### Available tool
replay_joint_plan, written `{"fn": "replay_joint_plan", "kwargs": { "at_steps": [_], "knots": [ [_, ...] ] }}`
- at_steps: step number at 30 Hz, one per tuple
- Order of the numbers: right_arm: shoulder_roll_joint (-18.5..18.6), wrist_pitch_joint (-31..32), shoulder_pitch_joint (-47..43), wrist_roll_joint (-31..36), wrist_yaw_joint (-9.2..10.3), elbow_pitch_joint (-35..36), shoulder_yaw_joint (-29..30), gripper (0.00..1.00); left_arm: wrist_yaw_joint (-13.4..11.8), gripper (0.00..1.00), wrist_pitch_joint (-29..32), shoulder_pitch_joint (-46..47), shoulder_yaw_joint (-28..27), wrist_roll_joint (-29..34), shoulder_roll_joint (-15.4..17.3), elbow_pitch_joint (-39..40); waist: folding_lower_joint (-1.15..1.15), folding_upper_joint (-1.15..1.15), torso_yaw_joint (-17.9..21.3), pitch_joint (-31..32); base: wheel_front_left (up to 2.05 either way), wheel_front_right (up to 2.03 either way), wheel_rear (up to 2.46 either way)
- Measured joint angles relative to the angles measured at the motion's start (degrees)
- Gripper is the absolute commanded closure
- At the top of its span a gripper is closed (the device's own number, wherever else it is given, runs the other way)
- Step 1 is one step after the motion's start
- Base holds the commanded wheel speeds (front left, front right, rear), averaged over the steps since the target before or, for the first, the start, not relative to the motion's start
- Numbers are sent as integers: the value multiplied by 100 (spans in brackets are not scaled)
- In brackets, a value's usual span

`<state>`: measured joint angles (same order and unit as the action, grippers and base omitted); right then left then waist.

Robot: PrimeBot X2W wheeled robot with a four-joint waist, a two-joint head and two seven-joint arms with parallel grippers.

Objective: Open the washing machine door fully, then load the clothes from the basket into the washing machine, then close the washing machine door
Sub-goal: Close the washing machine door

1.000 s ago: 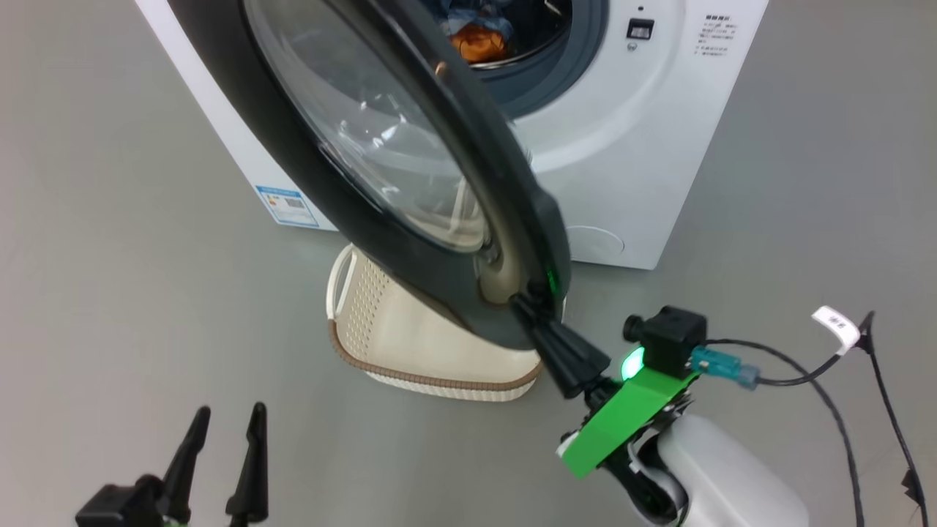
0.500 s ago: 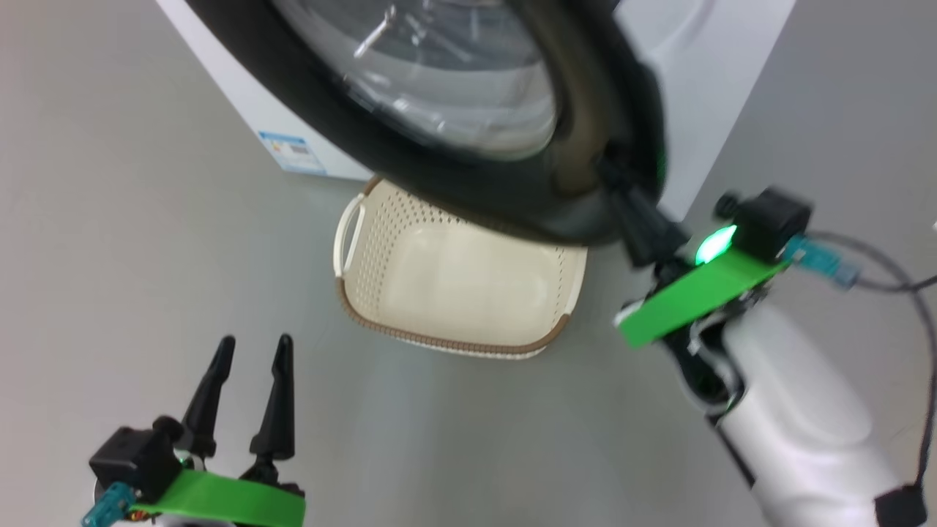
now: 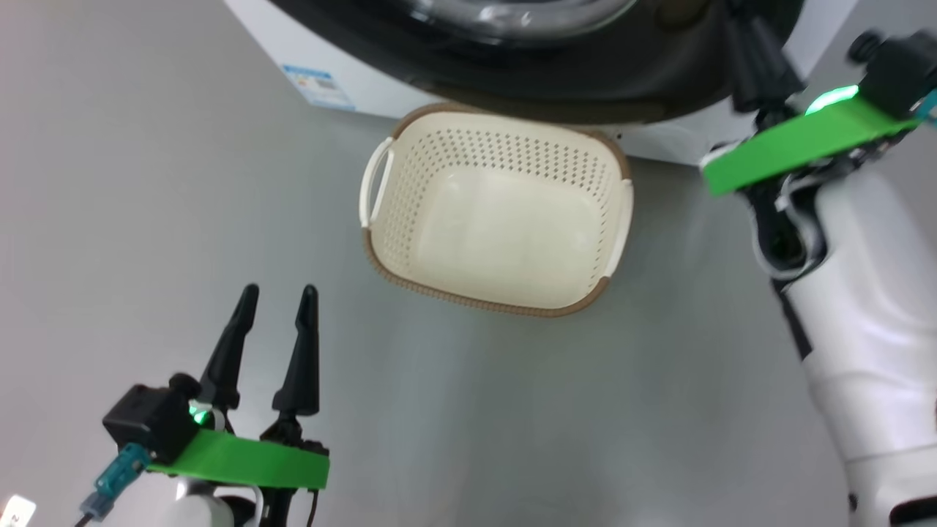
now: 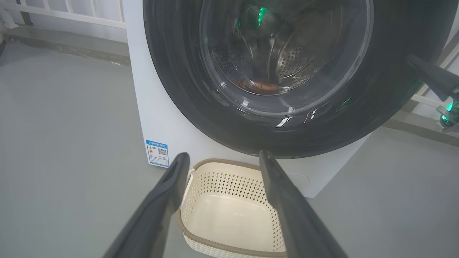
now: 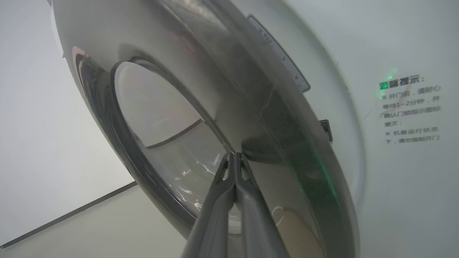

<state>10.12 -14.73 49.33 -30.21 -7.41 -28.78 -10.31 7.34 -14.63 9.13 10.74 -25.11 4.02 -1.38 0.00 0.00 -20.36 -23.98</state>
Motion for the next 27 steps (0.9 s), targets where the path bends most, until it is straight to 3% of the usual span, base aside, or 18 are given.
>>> {"fn": "replay_joint_plan", "kwargs": {
  "at_steps": [17,22,27],
  "knots": [
    [10,0,925,245,-53,-320,772,100,0,0,0,374,189,-1,-90,91,0,0,-322,-490,0,0,0],
    [2,0,949,286,-47,-330,667,100,0,0,0,416,196,-1,-87,53,0,0,-325,-463,0,0,0],
    [53,-1,707,188,-41,-348,186,100,0,0,0,404,181,0,-7,-130,0,0,-258,-261,0,0,0]
  ]
}}
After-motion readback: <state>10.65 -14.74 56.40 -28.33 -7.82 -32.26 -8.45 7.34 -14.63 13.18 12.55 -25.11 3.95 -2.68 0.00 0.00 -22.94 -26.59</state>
